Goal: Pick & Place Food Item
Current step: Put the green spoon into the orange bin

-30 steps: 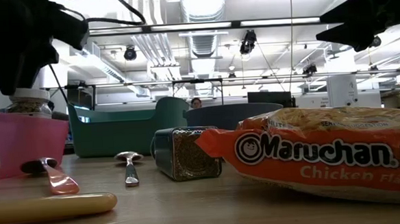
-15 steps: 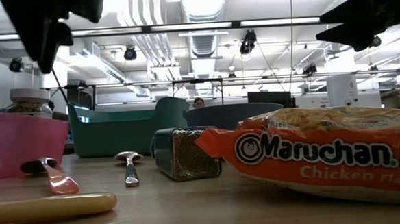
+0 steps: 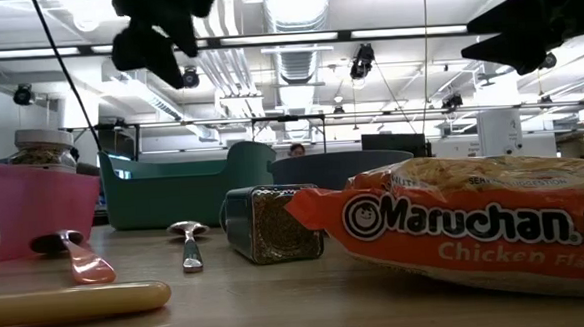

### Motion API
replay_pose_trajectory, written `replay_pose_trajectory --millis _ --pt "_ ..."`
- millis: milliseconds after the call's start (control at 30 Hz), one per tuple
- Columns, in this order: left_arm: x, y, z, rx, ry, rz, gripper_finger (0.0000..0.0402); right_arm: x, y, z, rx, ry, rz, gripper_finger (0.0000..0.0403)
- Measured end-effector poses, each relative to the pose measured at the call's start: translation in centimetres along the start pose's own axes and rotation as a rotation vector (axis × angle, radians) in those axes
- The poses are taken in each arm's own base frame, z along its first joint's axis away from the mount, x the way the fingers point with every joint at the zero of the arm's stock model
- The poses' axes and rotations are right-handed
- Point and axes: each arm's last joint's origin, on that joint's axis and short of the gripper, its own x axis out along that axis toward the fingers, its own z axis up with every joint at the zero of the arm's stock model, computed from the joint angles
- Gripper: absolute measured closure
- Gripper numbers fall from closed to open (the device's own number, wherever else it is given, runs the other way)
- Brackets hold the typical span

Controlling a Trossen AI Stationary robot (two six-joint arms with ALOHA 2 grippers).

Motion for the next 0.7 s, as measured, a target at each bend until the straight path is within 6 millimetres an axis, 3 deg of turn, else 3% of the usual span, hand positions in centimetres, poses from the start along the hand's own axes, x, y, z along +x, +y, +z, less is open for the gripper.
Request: replay_pose_trajectory --millis 167,367,700 --pt "0.7 -0.2 1.3 -0.08 -0.069 -0.035 0.0151 0.0 0.0 0.1 0.03 -0.013 0.003 0.0076" --pt "0.2 -0.4 3.1 -0.143 -0.203 -0.143 0.0151 -0.1 0.2 1.1 0.146 -0.099 0.022 0.0076" --pt "-1.2 -0.2 6.2 -0.172 -0.385 -0.257 0.0151 -0.3 0.2 2.7 0.502 -0.231 0.082 0.0076"
